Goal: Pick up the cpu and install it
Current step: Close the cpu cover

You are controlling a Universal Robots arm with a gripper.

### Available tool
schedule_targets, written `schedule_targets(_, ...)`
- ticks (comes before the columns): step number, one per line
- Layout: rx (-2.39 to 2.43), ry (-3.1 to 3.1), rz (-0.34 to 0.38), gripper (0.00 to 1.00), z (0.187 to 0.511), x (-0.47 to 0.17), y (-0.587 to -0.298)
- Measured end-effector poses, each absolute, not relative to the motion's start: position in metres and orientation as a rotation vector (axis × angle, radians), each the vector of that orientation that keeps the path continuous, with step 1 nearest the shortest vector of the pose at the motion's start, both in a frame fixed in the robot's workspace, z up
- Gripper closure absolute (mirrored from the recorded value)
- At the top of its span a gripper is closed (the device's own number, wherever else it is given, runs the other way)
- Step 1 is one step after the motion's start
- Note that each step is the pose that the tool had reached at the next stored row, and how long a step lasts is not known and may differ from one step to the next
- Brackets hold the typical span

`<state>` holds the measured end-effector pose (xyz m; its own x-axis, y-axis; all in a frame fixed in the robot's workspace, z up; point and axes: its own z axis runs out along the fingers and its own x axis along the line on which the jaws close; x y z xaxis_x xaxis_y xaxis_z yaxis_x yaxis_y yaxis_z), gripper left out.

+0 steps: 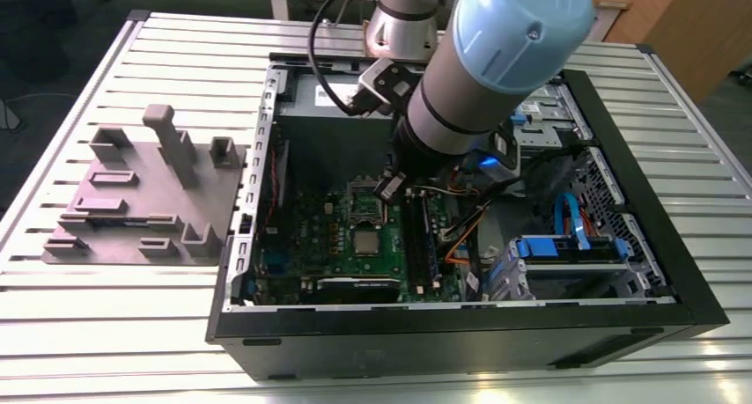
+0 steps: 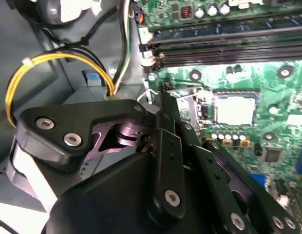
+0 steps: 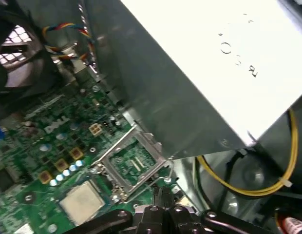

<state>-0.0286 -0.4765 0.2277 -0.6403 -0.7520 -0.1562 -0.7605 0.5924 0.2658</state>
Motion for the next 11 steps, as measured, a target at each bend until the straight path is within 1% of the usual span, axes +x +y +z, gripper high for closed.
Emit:
schedule_targets(6, -1.311, 2.757, 0.531, 0.89, 0.221, -0.028, -0.475)
schedule_targets(11, -1.294, 2.757, 0.541, 0.89, 0.214, -0.028, -0.473)
